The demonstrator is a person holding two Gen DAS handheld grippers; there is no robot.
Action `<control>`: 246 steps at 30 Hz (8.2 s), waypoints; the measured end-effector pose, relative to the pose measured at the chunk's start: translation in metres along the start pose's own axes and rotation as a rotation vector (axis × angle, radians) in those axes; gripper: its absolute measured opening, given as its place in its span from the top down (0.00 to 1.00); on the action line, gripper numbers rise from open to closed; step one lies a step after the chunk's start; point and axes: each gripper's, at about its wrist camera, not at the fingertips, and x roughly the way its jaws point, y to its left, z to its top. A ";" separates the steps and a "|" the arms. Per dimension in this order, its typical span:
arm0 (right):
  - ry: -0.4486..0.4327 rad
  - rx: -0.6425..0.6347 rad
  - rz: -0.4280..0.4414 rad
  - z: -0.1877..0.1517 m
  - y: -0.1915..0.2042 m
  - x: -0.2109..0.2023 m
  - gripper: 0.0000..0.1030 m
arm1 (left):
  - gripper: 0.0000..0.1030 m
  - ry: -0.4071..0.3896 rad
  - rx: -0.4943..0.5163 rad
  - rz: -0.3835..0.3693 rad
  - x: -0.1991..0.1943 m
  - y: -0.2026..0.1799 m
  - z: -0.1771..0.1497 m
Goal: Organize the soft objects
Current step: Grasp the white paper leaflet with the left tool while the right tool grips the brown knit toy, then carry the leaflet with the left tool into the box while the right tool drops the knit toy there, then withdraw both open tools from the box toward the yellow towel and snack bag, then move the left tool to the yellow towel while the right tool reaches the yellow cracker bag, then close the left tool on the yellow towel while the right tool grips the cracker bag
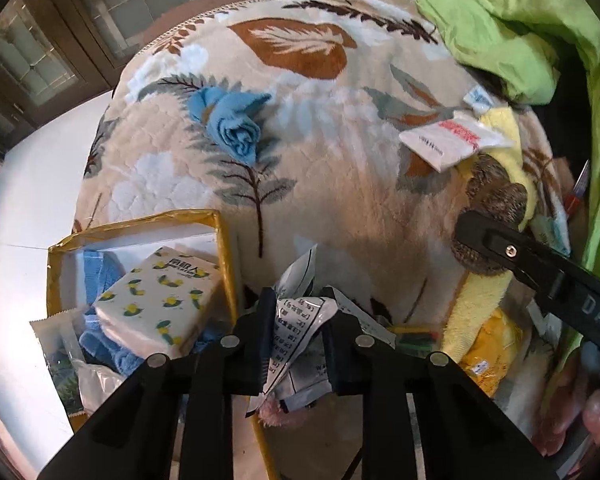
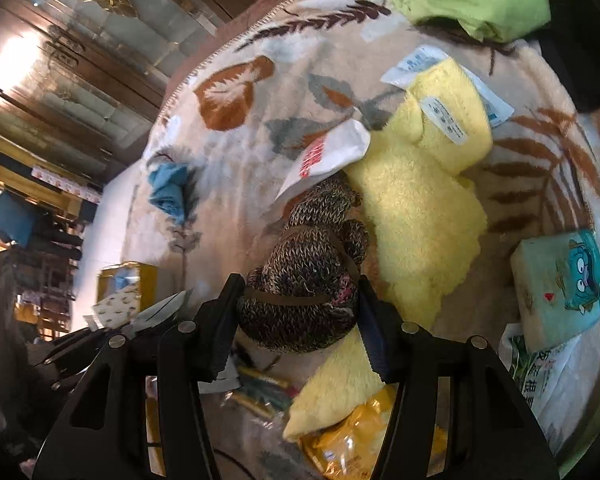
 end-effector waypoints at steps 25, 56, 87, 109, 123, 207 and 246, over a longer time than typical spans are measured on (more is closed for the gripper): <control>0.032 -0.139 0.228 -0.029 0.102 -0.030 0.47 | 0.84 -0.177 -0.157 -0.002 -0.103 0.093 -0.051; 0.238 -0.574 0.147 -0.111 0.198 0.041 0.36 | 0.44 -0.168 -0.452 0.006 -0.072 0.171 -0.101; 0.054 0.066 0.189 -0.076 -0.031 -0.077 0.35 | 0.38 -0.059 -0.209 -0.160 -0.054 0.013 -0.080; 0.073 0.060 0.185 -0.080 -0.033 -0.066 0.35 | 0.38 -0.021 -0.140 -0.193 -0.050 -0.016 -0.090; 0.107 0.068 0.215 -0.088 -0.033 -0.059 0.35 | 0.38 0.073 0.145 -0.118 -0.037 -0.015 -0.119; 0.060 0.218 -0.097 -0.075 -0.039 -0.009 0.35 | 0.24 0.012 -0.013 -0.347 -0.006 -0.054 -0.004; 0.097 -0.016 -0.193 -0.100 -0.061 -0.036 0.49 | 0.24 0.007 -0.018 -0.410 0.046 -0.137 0.058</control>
